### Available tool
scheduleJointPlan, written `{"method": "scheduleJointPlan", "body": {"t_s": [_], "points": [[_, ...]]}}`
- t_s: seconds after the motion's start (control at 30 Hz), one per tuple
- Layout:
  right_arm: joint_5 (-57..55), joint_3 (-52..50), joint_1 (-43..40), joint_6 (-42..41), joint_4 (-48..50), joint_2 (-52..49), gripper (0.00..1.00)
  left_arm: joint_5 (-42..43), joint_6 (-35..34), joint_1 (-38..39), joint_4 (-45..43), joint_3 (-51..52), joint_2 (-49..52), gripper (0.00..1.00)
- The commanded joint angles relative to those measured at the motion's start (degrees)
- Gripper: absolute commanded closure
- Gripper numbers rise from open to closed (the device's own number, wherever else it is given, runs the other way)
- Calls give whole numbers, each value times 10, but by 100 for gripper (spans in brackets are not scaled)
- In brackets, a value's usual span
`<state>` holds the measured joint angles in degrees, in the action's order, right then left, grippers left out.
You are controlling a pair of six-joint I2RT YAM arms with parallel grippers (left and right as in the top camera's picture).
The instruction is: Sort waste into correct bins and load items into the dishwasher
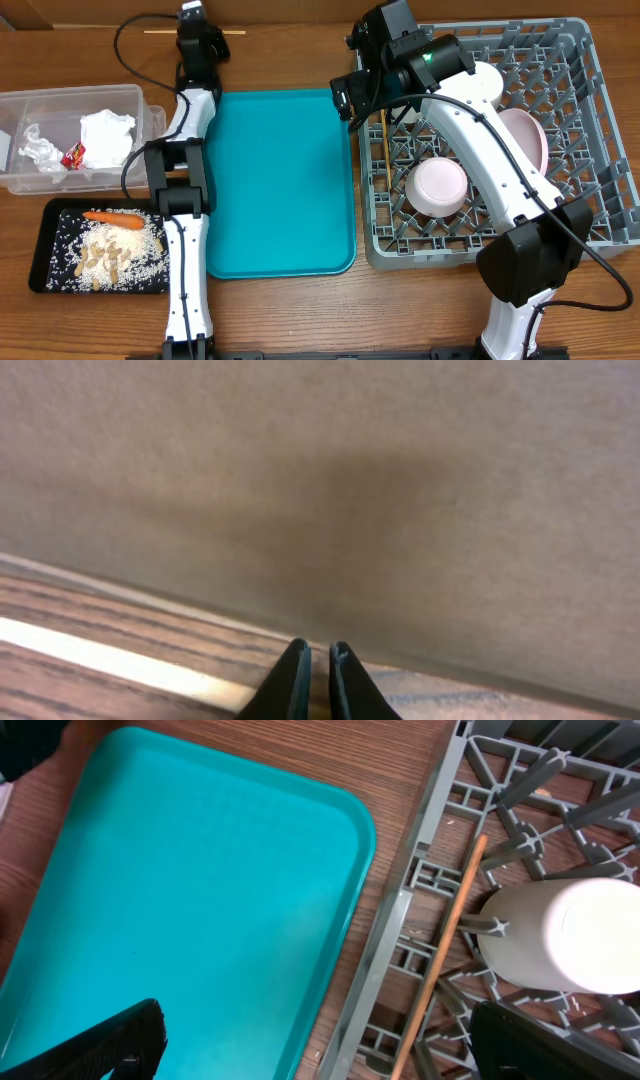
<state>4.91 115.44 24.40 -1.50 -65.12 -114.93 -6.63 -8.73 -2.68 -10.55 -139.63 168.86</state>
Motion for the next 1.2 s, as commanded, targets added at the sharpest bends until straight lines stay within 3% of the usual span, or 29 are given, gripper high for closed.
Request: {"method": "scheduleJointPlan", "body": {"t_s": [0.0, 0.37, 0.67, 0.8, 0.83, 0.87, 0.9, 1.0, 1.17], "points": [[-3, 0, -1, -2, 3, 3, 0, -7, 15, 5, 83, -19, -10, 91], [-3, 0, -1, -2, 3, 3, 0, -29, 6, 16, 405, -123, -70, 93], [-3, 0, -2, -2, 3, 3, 0, -16, -8, 16, 457, -125, -172, 85], [-3, 0, -1, -2, 3, 3, 0, -9, -78, 16, 539, -125, -218, 85], [-3, 0, -1, -2, 3, 3, 0, -8, -106, 16, 569, -125, -229, 79], [-3, 0, -2, -2, 3, 3, 0, -8, -126, 15, 588, -125, -235, 62], [-3, 0, -2, -2, 3, 3, 0, -5, -146, 13, 605, -125, -240, 52], [-3, 0, -1, -2, 3, 3, 0, 34, -176, 11, 645, -125, -245, 45], [-3, 0, -2, -2, 3, 3, 0, 60, -193, 12, 677, -125, -245, 51]]}}
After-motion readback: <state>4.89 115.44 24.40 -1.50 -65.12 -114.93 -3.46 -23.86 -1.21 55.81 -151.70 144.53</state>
